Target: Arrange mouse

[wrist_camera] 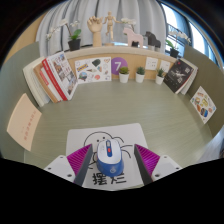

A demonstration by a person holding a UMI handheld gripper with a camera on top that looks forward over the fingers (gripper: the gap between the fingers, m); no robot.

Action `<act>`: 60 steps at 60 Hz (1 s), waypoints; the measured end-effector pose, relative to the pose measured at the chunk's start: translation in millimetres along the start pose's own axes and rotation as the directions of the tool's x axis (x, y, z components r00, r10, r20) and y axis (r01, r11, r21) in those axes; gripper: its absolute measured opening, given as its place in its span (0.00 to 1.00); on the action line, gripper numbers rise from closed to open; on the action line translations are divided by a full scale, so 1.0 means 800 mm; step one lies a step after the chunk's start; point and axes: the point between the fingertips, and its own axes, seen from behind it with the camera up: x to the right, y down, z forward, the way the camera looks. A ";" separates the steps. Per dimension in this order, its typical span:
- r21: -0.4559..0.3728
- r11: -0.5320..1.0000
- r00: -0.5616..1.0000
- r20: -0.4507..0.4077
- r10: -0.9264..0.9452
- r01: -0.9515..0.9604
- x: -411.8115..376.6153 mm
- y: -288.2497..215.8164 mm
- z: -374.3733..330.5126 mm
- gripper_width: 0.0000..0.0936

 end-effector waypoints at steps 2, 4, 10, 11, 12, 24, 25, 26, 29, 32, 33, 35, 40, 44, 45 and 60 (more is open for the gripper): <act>0.016 1.000 1.000 0.013 -0.003 0.003 -0.002 -0.011 -0.018 0.88; 0.034 0.999 1.000 0.025 -0.009 0.008 -0.002 -0.022 -0.037 0.88; 0.099 0.995 0.999 0.041 -0.026 0.021 0.000 -0.055 -0.103 0.88; 0.110 0.994 0.999 0.040 -0.029 0.024 -0.002 -0.058 -0.113 0.89; 0.118 0.993 0.999 0.041 -0.034 0.029 -0.002 -0.062 -0.124 0.89; 0.211 0.977 0.998 0.045 -0.052 0.042 0.014 -0.078 -0.243 0.89; 0.217 0.975 0.997 0.049 -0.052 0.040 0.015 -0.077 -0.251 0.89; 0.223 0.974 0.997 0.052 -0.052 0.039 0.015 -0.076 -0.259 0.89; 0.236 0.971 0.997 0.059 -0.050 0.034 0.020 -0.071 -0.279 0.89; 0.254 0.967 0.997 0.065 -0.047 0.029 0.021 -0.063 -0.294 0.89; 0.255 0.967 0.996 0.071 -0.047 0.027 0.025 -0.062 -0.301 0.89; 0.261 0.965 0.996 0.076 -0.045 0.024 0.030 -0.057 -0.310 0.88; 0.269 0.963 0.996 0.083 -0.041 0.017 0.040 -0.045 -0.329 0.88; 0.276 0.961 0.995 0.096 -0.039 0.011 0.044 -0.038 -0.341 0.87; 0.279 0.960 0.995 0.095 -0.036 0.008 0.042 -0.036 -0.342 0.87; 0.276 0.961 0.995 0.099 -0.031 0.002 0.066 -0.017 -0.362 0.87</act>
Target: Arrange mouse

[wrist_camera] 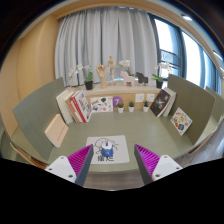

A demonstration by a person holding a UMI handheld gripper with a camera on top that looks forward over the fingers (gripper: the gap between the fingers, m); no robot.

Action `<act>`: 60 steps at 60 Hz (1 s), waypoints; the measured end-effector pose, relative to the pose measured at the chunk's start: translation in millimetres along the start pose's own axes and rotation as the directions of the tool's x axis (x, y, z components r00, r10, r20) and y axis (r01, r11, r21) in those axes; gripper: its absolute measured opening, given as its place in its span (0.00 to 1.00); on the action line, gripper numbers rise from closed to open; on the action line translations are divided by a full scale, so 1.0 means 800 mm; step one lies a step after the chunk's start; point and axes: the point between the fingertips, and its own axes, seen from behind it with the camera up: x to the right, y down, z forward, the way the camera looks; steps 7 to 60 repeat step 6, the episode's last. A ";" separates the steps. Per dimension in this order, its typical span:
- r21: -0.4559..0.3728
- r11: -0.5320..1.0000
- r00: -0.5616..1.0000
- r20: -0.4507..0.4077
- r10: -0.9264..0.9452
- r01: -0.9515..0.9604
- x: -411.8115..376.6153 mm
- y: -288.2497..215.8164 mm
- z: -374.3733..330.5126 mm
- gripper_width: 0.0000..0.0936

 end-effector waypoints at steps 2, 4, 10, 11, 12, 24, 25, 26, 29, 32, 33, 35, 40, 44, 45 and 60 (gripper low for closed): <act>0.004 1.000 1.000 -0.001 0.000 0.000 0.002 0.001 -0.001 0.87; 0.008 1.000 1.000 -0.002 0.002 -0.002 0.005 0.000 -0.003 0.87; 0.011 1.000 1.000 -0.002 0.003 -0.003 0.008 0.000 -0.004 0.87; 0.011 1.000 1.000 -0.002 0.003 -0.003 0.008 0.000 -0.004 0.87; 0.011 1.000 1.000 -0.002 0.003 -0.003 0.008 0.000 -0.004 0.87; 0.011 1.000 1.000 -0.002 0.003 -0.003 0.008 0.000 -0.004 0.87; 0.011 1.000 1.000 -0.002 0.003 -0.003 0.008 0.000 -0.004 0.87; 0.011 1.000 1.000 -0.002 0.003 -0.003 0.008 0.000 -0.004 0.87; 0.011 1.000 1.000 -0.002 0.003 -0.003 0.008 0.000 -0.004 0.87; 0.011 1.000 1.000 -0.002 0.003 -0.003 0.008 0.000 -0.004 0.87; 0.011 1.000 1.000 -0.002 0.003 -0.003 0.008 0.000 -0.004 0.87; 0.011 1.000 1.000 -0.002 0.003 -0.003 0.008 0.000 -0.004 0.87; 0.011 1.000 1.000 -0.002 0.003 -0.003 0.008 0.000 -0.004 0.87; 0.011 1.000 1.000 -0.002 0.003 -0.003 0.008 0.000 -0.004 0.87; 0.011 1.000 1.000 -0.002 0.003 -0.003 0.008 0.000 -0.004 0.87; 0.011 1.000 1.000 -0.002 0.003 -0.003 0.008 0.000 -0.004 0.87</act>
